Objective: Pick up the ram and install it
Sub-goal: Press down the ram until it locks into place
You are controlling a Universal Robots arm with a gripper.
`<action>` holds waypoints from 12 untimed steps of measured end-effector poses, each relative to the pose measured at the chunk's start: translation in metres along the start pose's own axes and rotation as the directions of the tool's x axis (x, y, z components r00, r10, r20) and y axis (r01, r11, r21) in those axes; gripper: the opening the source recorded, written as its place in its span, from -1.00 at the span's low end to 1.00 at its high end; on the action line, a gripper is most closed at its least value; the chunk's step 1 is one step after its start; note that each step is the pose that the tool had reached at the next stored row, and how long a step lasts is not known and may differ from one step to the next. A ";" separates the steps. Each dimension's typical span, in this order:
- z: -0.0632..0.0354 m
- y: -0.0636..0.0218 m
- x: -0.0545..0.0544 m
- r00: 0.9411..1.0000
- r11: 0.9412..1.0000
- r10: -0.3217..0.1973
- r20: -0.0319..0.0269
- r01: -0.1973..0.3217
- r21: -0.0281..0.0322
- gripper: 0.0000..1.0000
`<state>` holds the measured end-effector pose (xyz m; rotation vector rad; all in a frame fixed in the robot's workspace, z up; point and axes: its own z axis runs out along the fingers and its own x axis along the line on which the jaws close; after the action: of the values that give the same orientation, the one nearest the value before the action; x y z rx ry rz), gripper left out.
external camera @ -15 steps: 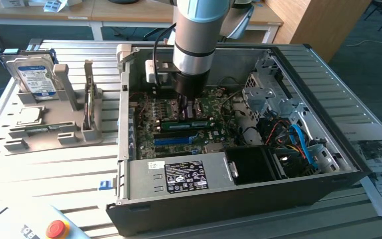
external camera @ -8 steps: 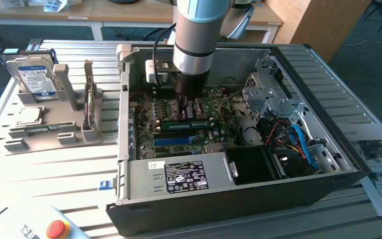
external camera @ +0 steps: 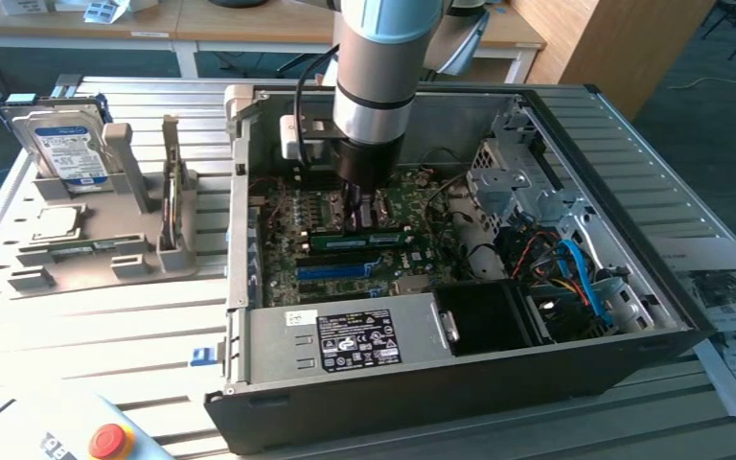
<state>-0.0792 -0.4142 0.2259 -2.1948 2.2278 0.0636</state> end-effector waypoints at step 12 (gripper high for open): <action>-0.0018 0.0002 0.000 1.000 1.000 0.000 0.001 0.000 0.000 -0.80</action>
<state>-0.0793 -0.4141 0.2277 -2.1943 2.2274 0.0638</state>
